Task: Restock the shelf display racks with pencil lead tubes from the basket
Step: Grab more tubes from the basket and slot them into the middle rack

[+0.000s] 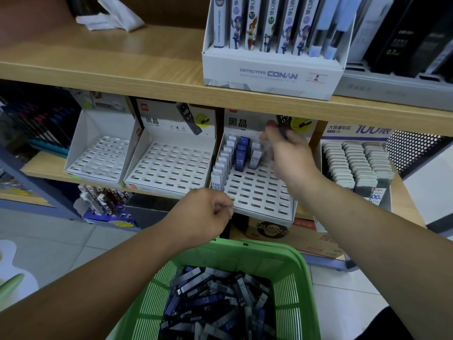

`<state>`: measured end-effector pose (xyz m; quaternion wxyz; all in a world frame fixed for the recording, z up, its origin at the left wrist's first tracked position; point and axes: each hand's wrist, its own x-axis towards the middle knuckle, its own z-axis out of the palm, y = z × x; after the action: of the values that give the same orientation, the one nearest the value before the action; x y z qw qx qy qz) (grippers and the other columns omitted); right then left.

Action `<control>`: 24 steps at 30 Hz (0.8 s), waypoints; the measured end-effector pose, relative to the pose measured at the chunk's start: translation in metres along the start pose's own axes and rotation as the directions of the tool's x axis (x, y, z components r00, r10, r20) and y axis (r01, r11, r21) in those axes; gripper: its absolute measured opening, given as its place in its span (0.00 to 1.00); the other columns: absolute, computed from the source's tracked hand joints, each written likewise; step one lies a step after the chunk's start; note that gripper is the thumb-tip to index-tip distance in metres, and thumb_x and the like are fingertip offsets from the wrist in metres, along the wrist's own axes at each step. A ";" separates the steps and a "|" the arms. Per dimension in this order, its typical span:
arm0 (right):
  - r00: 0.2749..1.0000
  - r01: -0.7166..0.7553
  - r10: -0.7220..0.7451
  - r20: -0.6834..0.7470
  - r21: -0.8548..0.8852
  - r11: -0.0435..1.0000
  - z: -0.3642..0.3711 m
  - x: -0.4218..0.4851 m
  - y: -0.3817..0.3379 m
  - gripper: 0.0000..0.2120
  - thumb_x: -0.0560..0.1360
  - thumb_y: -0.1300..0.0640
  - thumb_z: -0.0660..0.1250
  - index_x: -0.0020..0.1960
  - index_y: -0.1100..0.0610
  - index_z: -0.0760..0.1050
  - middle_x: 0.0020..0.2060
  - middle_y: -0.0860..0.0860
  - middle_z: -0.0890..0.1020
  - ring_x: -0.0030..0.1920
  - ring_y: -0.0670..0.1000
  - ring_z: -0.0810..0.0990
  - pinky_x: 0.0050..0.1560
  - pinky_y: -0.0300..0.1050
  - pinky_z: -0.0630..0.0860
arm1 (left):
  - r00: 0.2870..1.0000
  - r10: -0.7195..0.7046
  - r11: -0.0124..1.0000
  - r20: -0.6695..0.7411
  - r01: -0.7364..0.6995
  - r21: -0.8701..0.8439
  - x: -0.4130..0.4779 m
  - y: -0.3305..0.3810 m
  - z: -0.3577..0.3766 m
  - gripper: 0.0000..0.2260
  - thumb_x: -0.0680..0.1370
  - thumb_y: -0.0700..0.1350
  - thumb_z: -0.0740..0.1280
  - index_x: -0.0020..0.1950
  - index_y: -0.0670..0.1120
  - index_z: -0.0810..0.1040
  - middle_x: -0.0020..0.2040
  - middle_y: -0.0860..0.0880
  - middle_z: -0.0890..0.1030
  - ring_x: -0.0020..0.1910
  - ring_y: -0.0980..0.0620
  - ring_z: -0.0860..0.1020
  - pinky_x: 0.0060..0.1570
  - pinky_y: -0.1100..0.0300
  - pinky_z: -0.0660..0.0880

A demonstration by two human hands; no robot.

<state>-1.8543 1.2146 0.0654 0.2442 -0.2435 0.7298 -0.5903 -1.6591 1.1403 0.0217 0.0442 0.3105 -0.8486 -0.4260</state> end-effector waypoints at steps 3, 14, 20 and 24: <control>0.954 -0.207 0.150 0.260 0.204 0.957 -0.001 -0.017 -0.011 0.24 0.86 0.42 0.55 0.55 0.59 0.82 0.39 0.55 0.78 0.37 0.54 0.76 0.43 0.50 0.74 | 0.998 0.022 0.973 -0.052 -0.033 -0.228 -0.006 0.023 0.001 0.05 0.82 0.49 0.69 0.49 0.53 0.84 0.39 0.50 0.85 0.37 0.49 0.85 0.38 0.54 0.82; 0.925 -0.066 0.104 0.364 -0.116 0.991 0.003 -0.047 -0.014 0.24 0.81 0.30 0.48 0.61 0.38 0.79 0.55 0.49 0.81 0.52 0.52 0.79 0.51 0.50 0.76 | 0.997 -0.057 0.729 0.045 0.072 -0.681 -0.018 0.052 -0.010 0.09 0.79 0.32 0.70 0.55 0.41 0.84 0.46 0.44 0.87 0.42 0.48 0.83 0.47 0.53 0.82; 0.967 -0.066 0.052 0.251 0.047 0.997 -0.004 -0.037 -0.013 0.08 0.80 0.61 0.70 0.59 0.59 0.78 0.41 0.63 0.83 0.31 0.52 0.81 0.31 0.47 0.80 | 0.988 -0.140 0.795 -0.071 0.070 -0.602 -0.010 0.034 -0.011 0.05 0.78 0.37 0.74 0.52 0.44 0.84 0.39 0.47 0.85 0.38 0.51 0.84 0.44 0.56 0.83; 0.996 0.040 -0.041 0.081 0.016 0.999 -0.011 -0.027 -0.006 0.10 0.78 0.65 0.72 0.59 0.62 0.78 0.35 0.56 0.84 0.35 0.55 0.85 0.41 0.51 0.85 | 0.981 -0.028 0.994 -0.193 0.006 -0.113 -0.001 0.009 -0.008 0.04 0.79 0.46 0.74 0.52 0.49 0.85 0.40 0.54 0.85 0.39 0.59 0.83 0.45 0.62 0.81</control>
<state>-1.8401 1.2388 0.0753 0.2633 -0.2802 0.7098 -0.5902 -1.6595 1.1391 0.0336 0.1407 0.3549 -0.8124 -0.4407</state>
